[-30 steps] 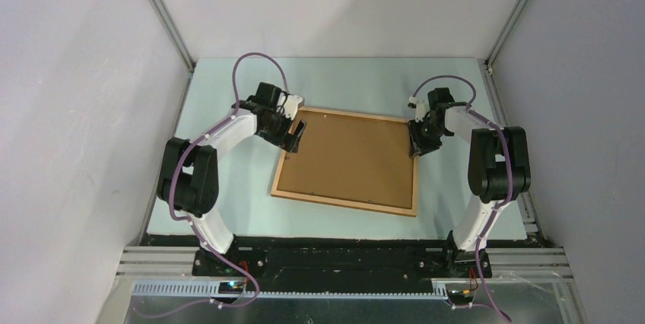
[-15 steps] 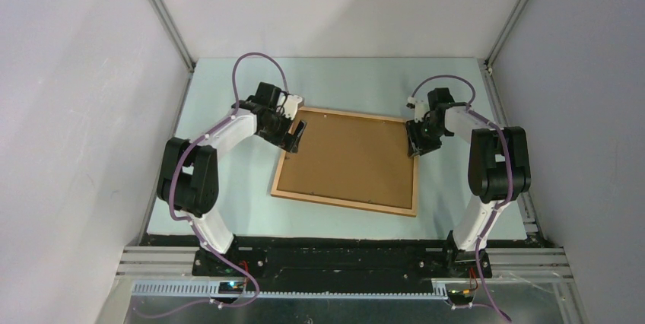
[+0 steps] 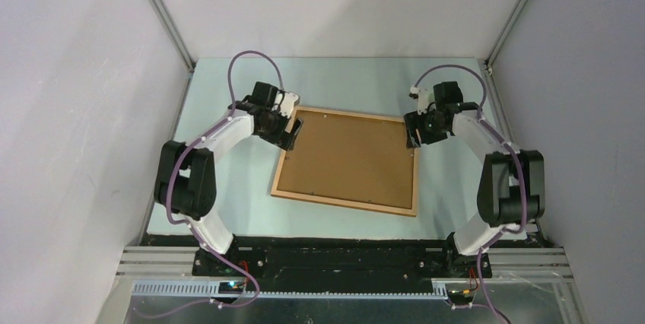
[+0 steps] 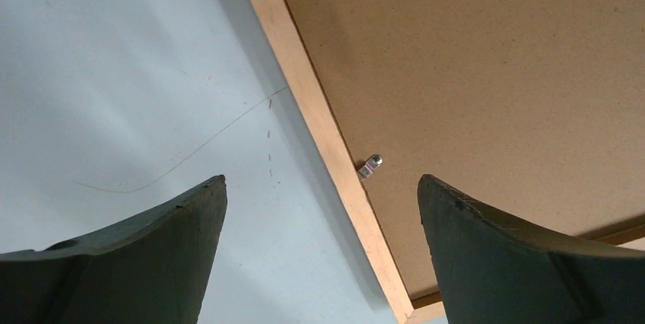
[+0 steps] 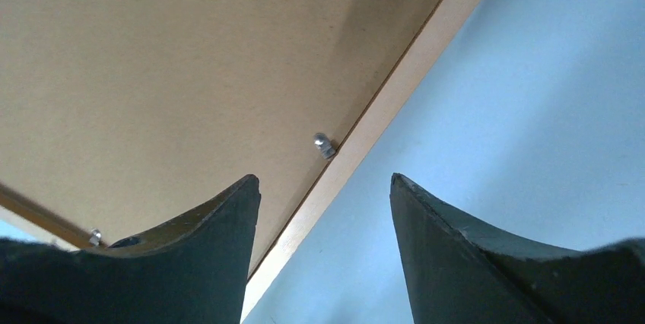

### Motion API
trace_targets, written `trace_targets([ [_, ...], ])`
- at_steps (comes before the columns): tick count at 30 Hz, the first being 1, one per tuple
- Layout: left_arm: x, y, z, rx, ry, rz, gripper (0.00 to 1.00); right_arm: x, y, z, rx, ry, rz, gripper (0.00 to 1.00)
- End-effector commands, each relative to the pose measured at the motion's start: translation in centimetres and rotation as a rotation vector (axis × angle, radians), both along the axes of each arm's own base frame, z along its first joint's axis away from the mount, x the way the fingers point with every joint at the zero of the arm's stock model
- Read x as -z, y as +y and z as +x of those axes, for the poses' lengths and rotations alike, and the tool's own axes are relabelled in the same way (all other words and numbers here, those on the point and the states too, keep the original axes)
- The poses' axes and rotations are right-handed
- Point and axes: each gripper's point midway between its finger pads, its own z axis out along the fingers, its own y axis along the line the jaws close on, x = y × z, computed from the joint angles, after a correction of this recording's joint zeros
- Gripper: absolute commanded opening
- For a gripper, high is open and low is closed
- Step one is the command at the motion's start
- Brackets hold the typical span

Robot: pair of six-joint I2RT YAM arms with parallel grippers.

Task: Put the photo into the frame
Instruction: Install the photo frame at the center of the board, then turn over the photo frame at the center of the board.

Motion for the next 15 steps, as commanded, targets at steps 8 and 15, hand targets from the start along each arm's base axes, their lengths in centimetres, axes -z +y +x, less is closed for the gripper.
trace_targets([
  [8, -4.0, 2.4, 1.2, -0.069, -0.173, 0.036, 1.00, -4.6, 6.0, -4.6, -0.293, -0.207, -0.022, 0.68],
  [15, -4.7, 4.0, -0.7, -0.053, -0.213, 0.089, 1.00, -4.2, 11.0, -9.4, -0.548, -0.205, -0.022, 0.68],
])
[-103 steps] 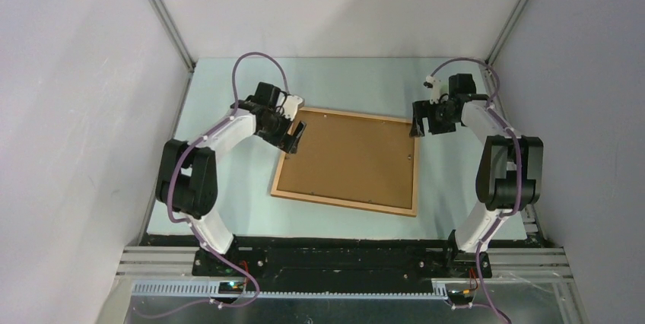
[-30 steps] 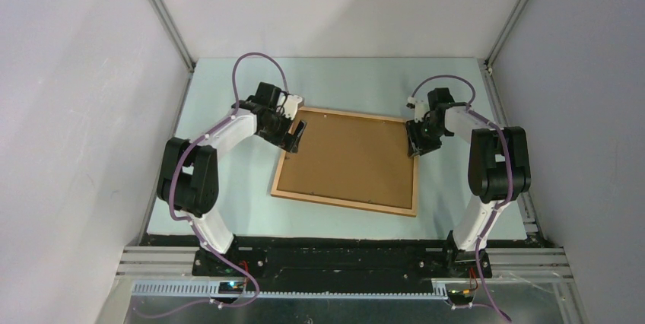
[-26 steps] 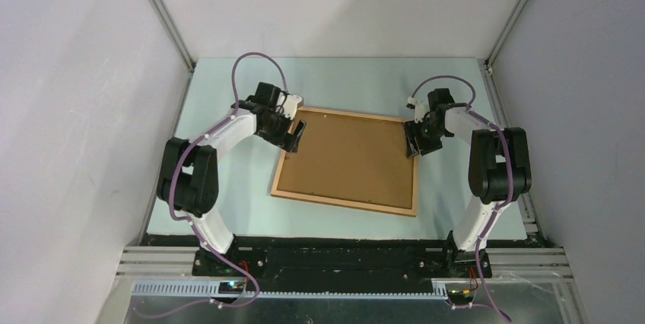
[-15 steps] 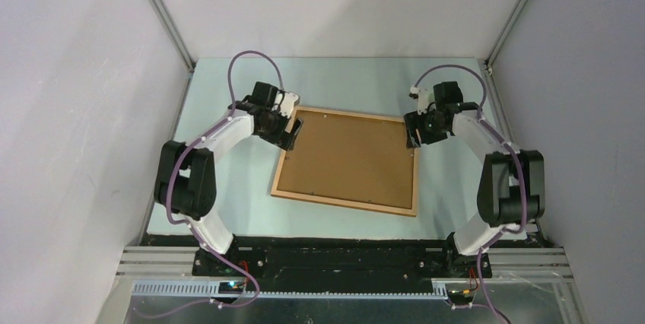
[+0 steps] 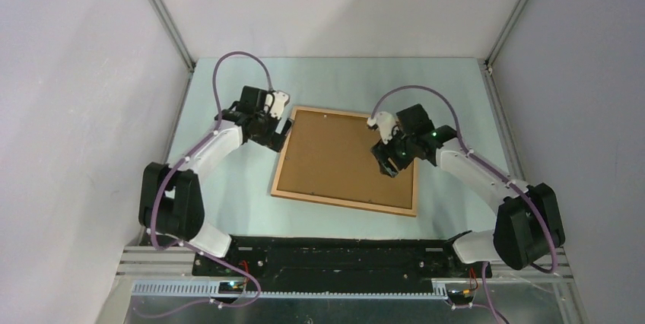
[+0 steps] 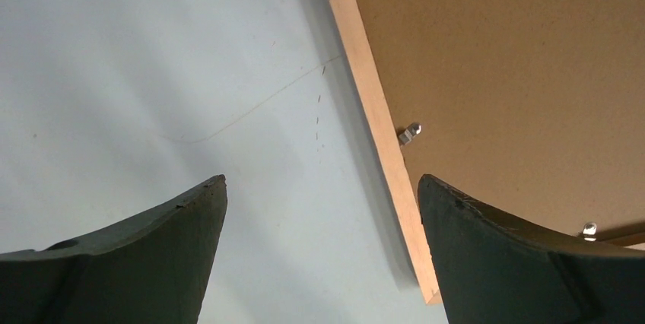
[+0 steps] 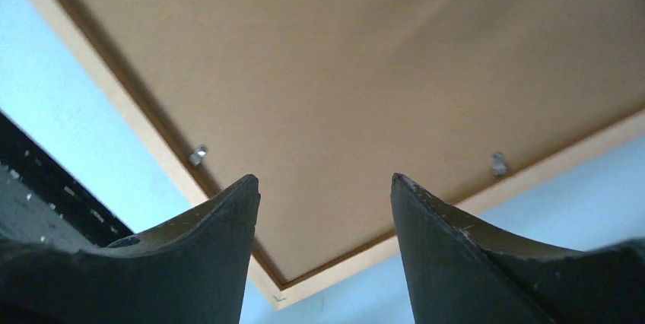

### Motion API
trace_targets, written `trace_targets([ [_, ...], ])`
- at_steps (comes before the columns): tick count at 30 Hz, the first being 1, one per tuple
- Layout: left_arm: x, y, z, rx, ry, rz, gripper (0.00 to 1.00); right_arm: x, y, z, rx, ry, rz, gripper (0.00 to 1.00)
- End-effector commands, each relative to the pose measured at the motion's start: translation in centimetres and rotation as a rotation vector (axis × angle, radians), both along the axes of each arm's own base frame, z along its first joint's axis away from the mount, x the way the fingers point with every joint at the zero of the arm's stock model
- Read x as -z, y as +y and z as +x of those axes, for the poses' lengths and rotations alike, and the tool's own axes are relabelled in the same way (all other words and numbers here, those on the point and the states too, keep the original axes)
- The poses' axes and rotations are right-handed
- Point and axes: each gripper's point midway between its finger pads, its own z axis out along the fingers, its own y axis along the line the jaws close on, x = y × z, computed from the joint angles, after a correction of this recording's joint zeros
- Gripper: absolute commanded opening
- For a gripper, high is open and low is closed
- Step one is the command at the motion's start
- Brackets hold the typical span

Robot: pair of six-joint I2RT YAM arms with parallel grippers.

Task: Put the photo into the frame
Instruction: Turn over the photo frame at the center of the board.

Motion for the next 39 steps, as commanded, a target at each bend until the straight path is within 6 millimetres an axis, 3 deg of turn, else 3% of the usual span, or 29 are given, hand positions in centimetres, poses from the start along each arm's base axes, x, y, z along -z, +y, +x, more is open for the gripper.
trace_targets([
  [1, -2.4, 1.3, -0.4, 0.012, -0.098, 0.038, 1.00, -0.2, 2.3, -2.2, -0.142, -0.026, -0.015, 0.68],
  [7, -2.3, 1.9, -2.1, 0.032, -0.107, 0.052, 1.00, 1.7, 5.7, -6.1, -0.307, 0.020, -0.063, 0.67],
  [18, -2.2, 2.9, -3.5, 0.016, -0.121, 0.084, 0.99, 5.4, 8.1, -10.4, -0.465, 0.077, -0.184, 0.64],
  [32, -1.8, 2.9, -3.9, 0.012, -0.110, 0.076, 0.99, 8.0, 8.7, -10.6, -0.491, 0.049, -0.298, 0.57],
  [39, -1.7, 3.0, -4.1, 0.015, -0.113, 0.081, 0.99, 8.7, 8.8, -11.0, -0.503, 0.054, -0.321, 0.48],
])
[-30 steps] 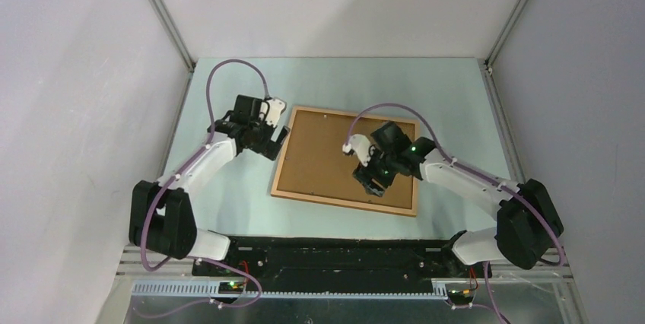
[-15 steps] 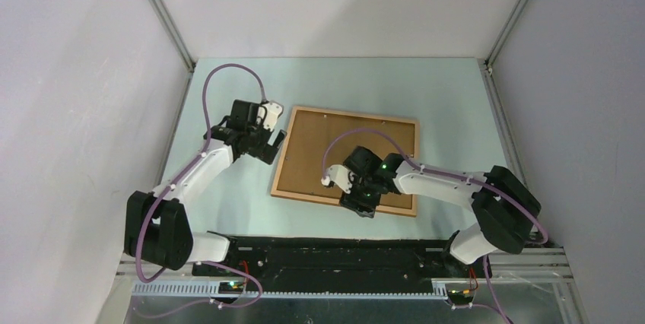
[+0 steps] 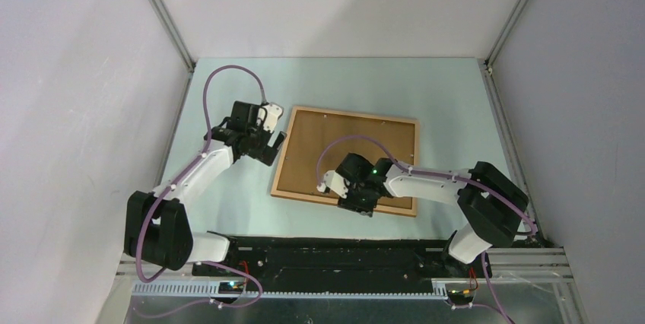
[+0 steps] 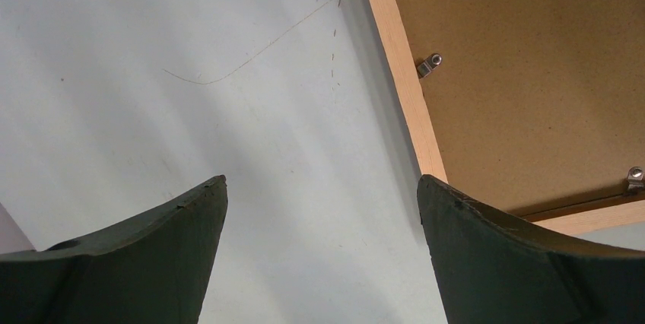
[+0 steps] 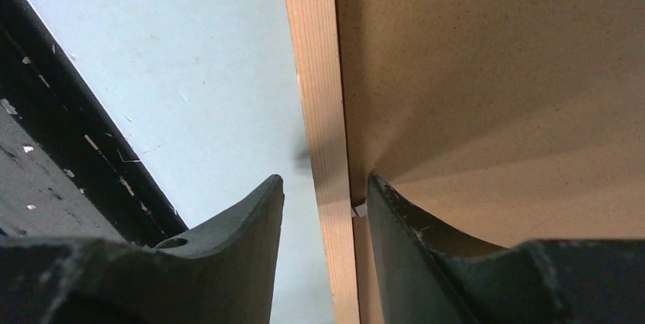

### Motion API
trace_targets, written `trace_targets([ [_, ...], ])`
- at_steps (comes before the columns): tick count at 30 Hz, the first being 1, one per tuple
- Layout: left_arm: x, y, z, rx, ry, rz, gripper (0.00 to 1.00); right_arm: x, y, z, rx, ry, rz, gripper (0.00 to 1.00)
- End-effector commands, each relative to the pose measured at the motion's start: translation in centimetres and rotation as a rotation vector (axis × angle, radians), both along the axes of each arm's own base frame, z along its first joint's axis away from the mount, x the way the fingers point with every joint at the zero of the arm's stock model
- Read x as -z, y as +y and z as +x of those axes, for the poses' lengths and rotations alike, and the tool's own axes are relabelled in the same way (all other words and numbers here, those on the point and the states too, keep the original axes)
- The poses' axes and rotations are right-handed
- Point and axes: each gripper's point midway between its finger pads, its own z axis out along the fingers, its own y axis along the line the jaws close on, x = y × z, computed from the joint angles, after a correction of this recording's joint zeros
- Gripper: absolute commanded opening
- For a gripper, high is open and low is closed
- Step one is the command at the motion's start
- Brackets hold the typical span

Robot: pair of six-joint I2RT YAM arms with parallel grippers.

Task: Put the photo into the frame
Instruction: Turn over the photo frame at the center of the board.

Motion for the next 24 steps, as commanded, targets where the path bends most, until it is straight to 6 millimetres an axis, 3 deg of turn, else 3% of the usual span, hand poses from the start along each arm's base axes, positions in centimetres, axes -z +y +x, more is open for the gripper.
trace_targets([
  [1, -1.1, 0.4, 0.1, 0.007, -0.051, 0.006, 0.99, 0.5, 0.3, 0.1, -0.007, -0.019, -0.009, 0.47],
  [5, -1.3, 0.5, -0.1, 0.014, -0.061, 0.010, 0.99, 1.0, 0.3, 0.0, -0.006, -0.014, -0.025, 0.40],
  [7, -1.3, 0.5, -0.4, 0.023, -0.065, 0.010, 0.99, 1.1, 0.3, -0.1, -0.009, -0.005, -0.034, 0.31],
  [12, -2.0, -0.1, -1.5, 0.093, -0.097, -0.016, 0.98, -0.1, 0.9, -0.3, -0.021, 0.025, 0.007, 0.17],
  [17, -3.1, -1.1, -3.4, 0.203, -0.147, -0.062, 0.98, -2.9, 1.5, -0.2, -0.041, 0.070, 0.079, 0.00],
  [24, -7.0, -3.7, -5.7, 0.379, -0.273, -0.120, 1.00, -9.5, 3.2, 0.1, -0.135, 0.098, 0.214, 0.00],
])
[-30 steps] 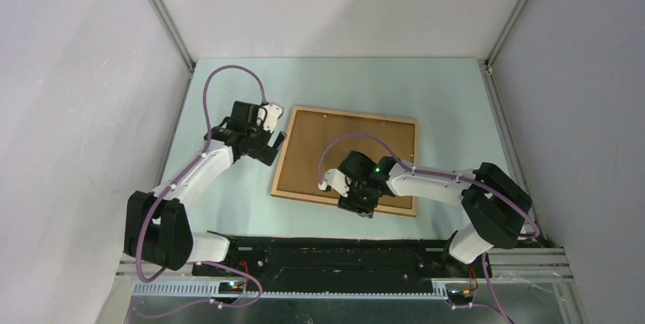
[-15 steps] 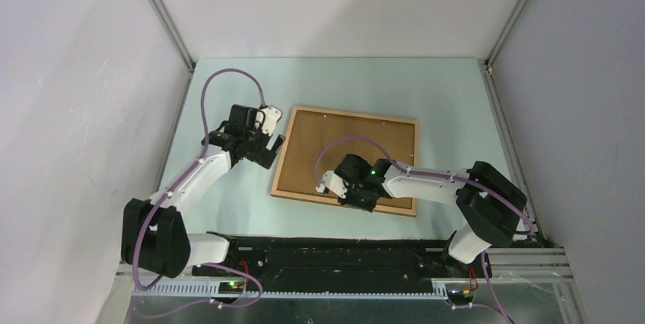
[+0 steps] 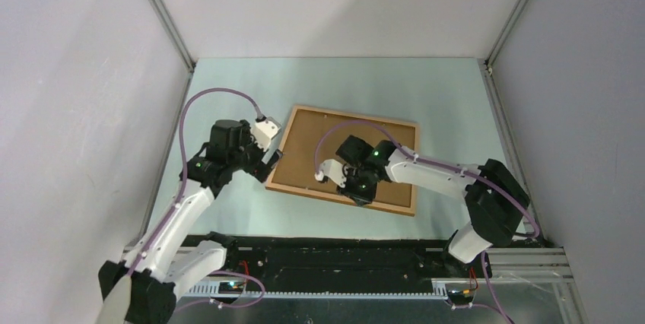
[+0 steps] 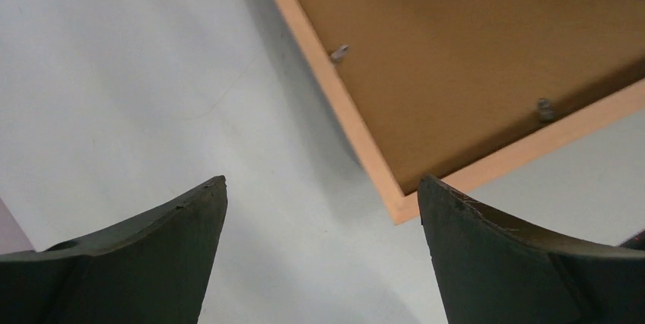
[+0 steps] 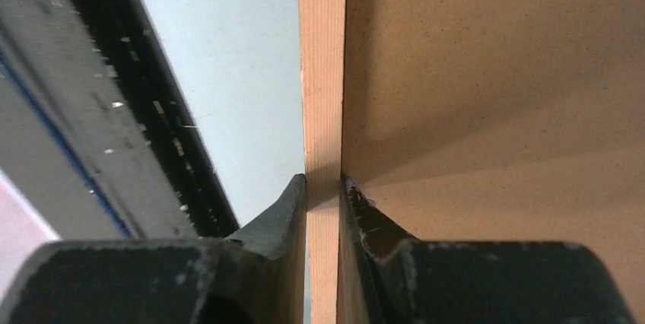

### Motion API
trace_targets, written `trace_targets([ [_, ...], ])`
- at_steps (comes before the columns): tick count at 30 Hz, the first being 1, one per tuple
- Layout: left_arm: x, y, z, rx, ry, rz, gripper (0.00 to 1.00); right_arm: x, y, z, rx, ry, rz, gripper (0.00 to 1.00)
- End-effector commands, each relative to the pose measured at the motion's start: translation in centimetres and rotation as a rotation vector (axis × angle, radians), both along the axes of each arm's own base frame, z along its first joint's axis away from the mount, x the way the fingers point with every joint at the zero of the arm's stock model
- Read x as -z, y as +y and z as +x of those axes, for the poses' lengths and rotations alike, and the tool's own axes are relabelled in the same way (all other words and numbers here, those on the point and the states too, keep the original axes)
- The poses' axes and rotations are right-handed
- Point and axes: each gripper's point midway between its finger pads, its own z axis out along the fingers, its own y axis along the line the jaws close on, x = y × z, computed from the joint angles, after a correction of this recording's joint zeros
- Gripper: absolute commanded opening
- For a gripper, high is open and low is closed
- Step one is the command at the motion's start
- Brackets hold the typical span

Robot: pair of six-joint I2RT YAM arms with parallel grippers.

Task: Put the photo into the frame
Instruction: Turn over the photo frame at the center of the board.

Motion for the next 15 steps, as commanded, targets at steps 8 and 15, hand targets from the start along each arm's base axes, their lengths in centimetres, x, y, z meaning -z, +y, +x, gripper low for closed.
trace_targets([
  [8, -9.1, -6.9, -3.2, 0.392, -0.288, 0.011, 1.00, -13.6, 2.0, 1.3, -0.055, 0.132, 0.268, 0.00],
  [15, -11.6, -11.4, -3.6, 0.549, -0.384, 0.137, 1.00, -17.8, 1.8, 2.9, -0.029, 0.208, 0.354, 0.00],
])
